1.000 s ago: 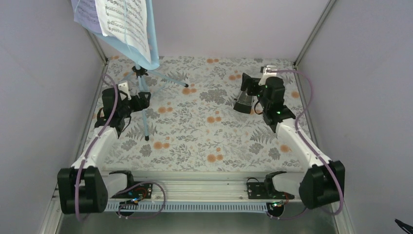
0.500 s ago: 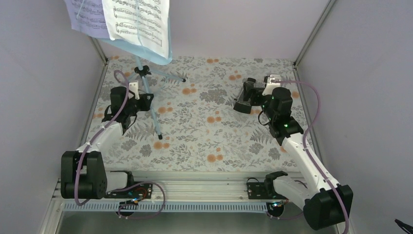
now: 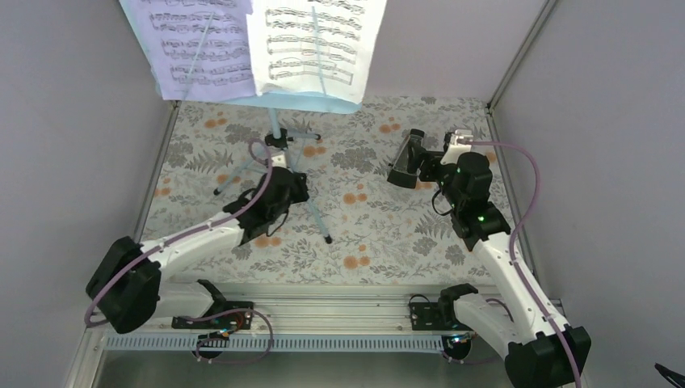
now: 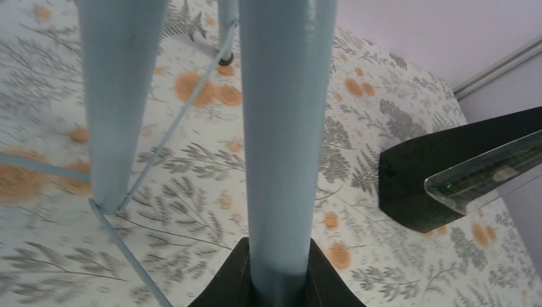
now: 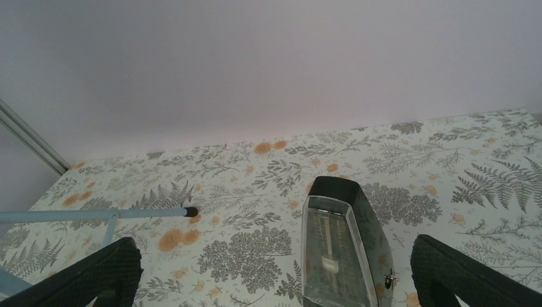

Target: Pack up the instrument practice props

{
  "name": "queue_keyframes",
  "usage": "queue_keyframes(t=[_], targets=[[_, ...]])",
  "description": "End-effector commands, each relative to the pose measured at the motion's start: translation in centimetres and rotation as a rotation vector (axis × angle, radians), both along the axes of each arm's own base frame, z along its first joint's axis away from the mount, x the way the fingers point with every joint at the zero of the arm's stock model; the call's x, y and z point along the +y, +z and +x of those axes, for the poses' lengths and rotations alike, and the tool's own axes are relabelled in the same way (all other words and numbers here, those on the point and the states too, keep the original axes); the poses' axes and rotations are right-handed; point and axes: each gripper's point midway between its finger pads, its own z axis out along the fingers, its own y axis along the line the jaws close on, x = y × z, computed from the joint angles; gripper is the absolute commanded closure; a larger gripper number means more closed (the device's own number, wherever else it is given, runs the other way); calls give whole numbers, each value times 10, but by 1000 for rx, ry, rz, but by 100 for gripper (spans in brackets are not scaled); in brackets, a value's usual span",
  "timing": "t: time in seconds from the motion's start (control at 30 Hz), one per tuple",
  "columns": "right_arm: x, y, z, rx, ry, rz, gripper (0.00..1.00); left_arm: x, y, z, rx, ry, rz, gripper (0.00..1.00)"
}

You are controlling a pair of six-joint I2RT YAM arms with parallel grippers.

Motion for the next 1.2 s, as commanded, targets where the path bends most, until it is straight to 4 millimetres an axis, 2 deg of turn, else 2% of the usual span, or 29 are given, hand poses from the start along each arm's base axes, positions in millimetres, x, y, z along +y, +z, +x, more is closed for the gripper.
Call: queue_keyframes(t=[0.0, 0.23, 0.33, 0.5, 0.6, 0.67, 0.7, 0.73, 0.77, 0.83, 0.97, 1.0, 1.1, 1.17], targets=[[-5, -7, -6, 22, -13, 15, 0, -32, 7, 0, 51, 171, -168, 98], [-7, -8, -11, 21, -20, 16, 0, -116, 14, -4, 59, 133, -237, 98], [-8, -8, -13, 20, -21, 14, 0, -146, 9, -1, 76, 90, -240, 98], [-9, -8, -14, 22, -26, 12, 1, -175, 5, 3, 82, 25, -267, 98], [-10, -7, -15, 16, -28, 10, 0, -185, 4, 4, 78, -13, -254, 98], [-11, -5, -15, 14, -31, 9, 0, -188, 4, 3, 65, -48, -262, 94], [-10, -4, -15, 12, -29, 9, 0, -188, 5, 1, 56, -71, -268, 89], [-10, -3, -15, 12, -29, 9, 0, -187, 5, -1, 49, -89, -270, 79], [-9, -2, -16, 11, -23, 10, 0, -186, 9, -3, 40, -107, -273, 64], [-8, 1, -17, 11, -14, 8, 0, -179, 9, -7, 26, -127, -246, 40], [-7, 0, -23, 31, 2, -1, 0, -157, 12, -17, 23, -146, -207, 6], [-6, -1, -24, 33, 9, -2, 0, -149, 11, -20, 28, -146, -195, 1], [1, -4, -30, 47, 59, -2, 0, -116, 7, -29, 39, -137, -148, 0], [11, -5, -34, 57, 118, 12, 0, -85, 2, -32, 53, -122, -132, 0]])
